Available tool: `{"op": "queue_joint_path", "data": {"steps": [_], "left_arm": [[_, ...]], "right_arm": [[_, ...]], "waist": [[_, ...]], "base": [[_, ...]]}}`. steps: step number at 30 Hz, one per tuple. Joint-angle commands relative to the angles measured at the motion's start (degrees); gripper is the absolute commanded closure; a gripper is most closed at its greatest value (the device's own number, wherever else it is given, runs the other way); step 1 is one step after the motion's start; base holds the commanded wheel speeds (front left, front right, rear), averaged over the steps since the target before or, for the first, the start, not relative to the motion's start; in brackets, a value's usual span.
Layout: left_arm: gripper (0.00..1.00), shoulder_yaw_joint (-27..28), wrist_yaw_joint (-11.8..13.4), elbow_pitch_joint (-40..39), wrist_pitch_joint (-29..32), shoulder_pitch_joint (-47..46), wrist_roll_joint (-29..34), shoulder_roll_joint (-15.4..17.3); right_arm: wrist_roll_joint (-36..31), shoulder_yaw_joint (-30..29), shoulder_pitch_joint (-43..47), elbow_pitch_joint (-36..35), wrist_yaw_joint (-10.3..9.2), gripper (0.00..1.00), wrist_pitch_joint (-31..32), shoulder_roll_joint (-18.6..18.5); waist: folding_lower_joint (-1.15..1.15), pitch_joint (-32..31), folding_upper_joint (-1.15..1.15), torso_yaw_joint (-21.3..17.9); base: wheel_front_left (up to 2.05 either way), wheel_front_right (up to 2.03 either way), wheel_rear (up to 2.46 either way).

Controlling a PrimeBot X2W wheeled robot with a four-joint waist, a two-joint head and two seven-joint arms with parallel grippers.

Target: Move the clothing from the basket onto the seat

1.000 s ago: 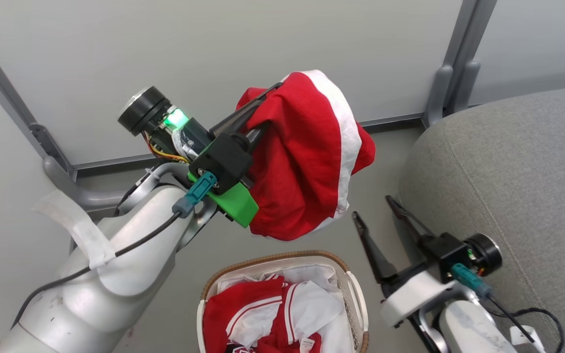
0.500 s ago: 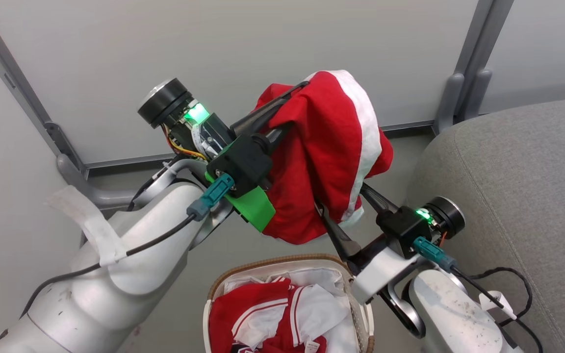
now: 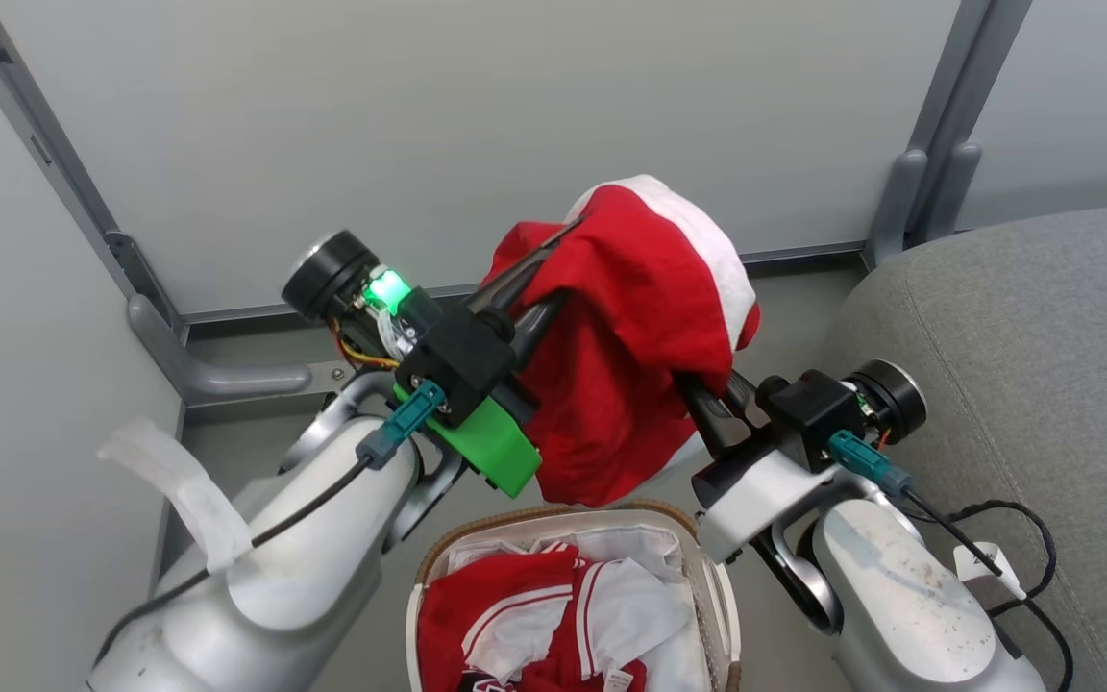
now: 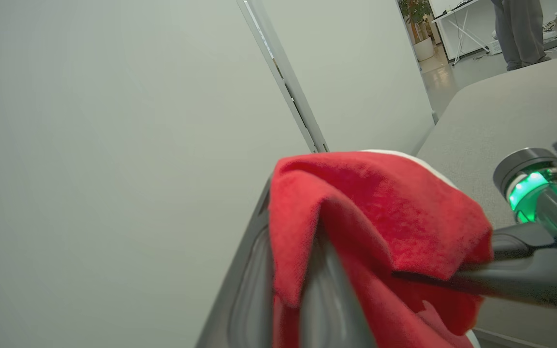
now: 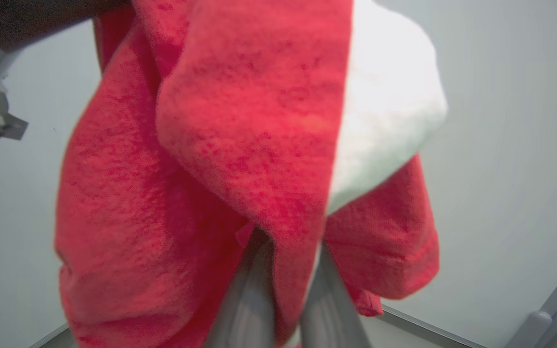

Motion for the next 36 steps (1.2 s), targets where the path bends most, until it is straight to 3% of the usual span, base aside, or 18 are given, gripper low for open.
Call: {"op": "queue_joint_path", "data": {"steps": [1, 2, 3, 4, 6, 7, 8, 20, 36], "left_arm": [[1.0, 0.72, 0.39, -0.05, 0.02, 2.16, -0.7, -0.54], [1.0, 1.25, 0.52, 0.04, 0.02, 3.43, -1.11, -0.94], [0.91, 1.88, 0.71, 0.07, 0.02, 4.54, -1.56, -1.33], [0.66, 2.73, 0.93, 0.18, 0.02, 6.07, -2.14, -1.85], [0.5, 4.13, 1.03, 0.54, 0.02, 8.79, -2.76, -2.98], [0.15, 4.73, 1.08, 0.69, 0.02, 9.86, -2.98, -3.49], [0.0, 5.36, 1.09, 0.99, 0.02, 11.29, -3.23, -4.07], [0.0, 11.92, 0.28, 4.75, 0.02, 24.08, -1.85, -8.62], [0.0, 14.49, -0.44, 5.67, 0.03, 30.78, -0.56, -10.77]], "right_arm": [[0.04, -0.63, 1.26, -0.26, -0.02, 1.0, -0.28, -0.23], [0.1, -1.3, 1.43, -0.46, -0.02, 1.0, -0.28, -0.22], [0.2, -1.83, 1.65, -0.73, -0.02, 1.0, -0.28, -0.23], [0.21, -2.17, 1.99, -0.91, -0.02, 1.0, -0.28, -0.22], [-0.01, -2.94, 2.51, -1.2, -0.02, 1.0, -0.28, -0.2], [-0.19, -3.3, 2.62, -1.33, -0.02, 1.0, -0.28, -0.21], [-0.43, -3.77, 2.82, -1.49, -0.02, 1.0, -0.28, -0.21], [-2.43, -9.28, 4.59, -3.55, -0.03, 1.0, -0.28, -0.2], [-4.84, -14.67, 3.82, -4.57, -0.03, 1.0, -0.28, -0.2]], "waist": [[0.0, -0.05, 0.0, -0.01], [0.0, -0.07, 0.0, -0.02], [0.0, -0.09, 0.0, -0.03], [0.0, -0.13, 0.0, -0.05], [0.0, -0.19, 0.0, -0.08], [0.0, -0.21, 0.0, -0.08], [0.0, -0.24, 0.0, -0.08], [0.0, -0.39, 0.0, 0.13], [0.0, 0.62, 0.0, -2.35]], "base": [[0.0, 0.0, 0.0], [0.0, 0.0, 0.0], [0.0, 0.0, 0.0], [0.0, 0.0, 0.0], [0.0, 0.0, 0.0], [0.0, 0.0, 0.0], [0.0, 0.0, 0.0], [0.0, 0.0, 0.0], [0.0, 0.0, 0.0]]}}
